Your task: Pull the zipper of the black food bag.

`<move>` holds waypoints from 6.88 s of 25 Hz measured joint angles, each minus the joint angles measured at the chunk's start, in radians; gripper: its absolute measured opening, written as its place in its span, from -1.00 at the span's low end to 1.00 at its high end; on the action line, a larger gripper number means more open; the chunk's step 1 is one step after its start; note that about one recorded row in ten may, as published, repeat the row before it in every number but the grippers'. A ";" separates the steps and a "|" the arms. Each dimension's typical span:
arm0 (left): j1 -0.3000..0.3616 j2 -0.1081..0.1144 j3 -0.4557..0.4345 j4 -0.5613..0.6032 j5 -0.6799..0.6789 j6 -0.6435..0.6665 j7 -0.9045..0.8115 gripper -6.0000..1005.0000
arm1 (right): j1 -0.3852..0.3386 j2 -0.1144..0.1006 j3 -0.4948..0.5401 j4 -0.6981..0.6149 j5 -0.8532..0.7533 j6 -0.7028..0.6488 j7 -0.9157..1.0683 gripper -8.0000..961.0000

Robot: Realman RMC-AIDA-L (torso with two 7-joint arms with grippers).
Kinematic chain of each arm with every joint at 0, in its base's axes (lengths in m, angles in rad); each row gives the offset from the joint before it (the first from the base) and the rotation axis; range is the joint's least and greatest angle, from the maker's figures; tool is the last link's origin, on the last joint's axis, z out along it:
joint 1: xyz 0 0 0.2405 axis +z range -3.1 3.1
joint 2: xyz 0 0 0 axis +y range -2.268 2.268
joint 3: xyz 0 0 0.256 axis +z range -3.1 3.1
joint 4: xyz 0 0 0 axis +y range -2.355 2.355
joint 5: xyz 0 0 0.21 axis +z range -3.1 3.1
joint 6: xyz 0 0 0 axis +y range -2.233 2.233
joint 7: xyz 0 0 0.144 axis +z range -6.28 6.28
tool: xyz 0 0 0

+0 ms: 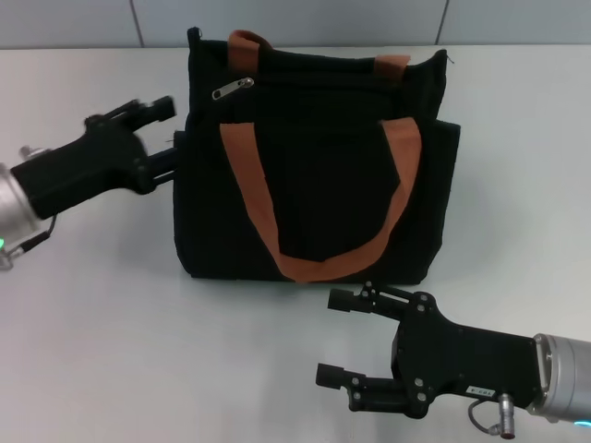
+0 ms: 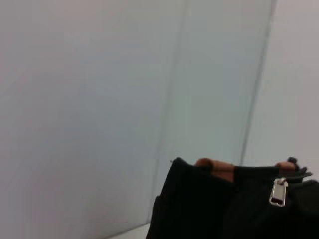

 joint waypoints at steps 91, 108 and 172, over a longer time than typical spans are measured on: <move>-0.146 -0.014 0.303 -0.057 -0.343 0.118 -0.005 -0.92 | 0.134 -0.001 0.442 0.092 0.075 0.072 0.668 -0.25; -0.157 -0.014 0.320 -0.069 -0.366 0.108 0.020 -0.92 | 0.193 -0.003 0.425 0.101 0.057 0.113 0.676 -0.29; -0.131 -0.014 0.313 -0.061 -0.425 0.105 0.036 -0.91 | -0.004 -0.001 0.705 0.049 0.077 0.095 0.692 -0.99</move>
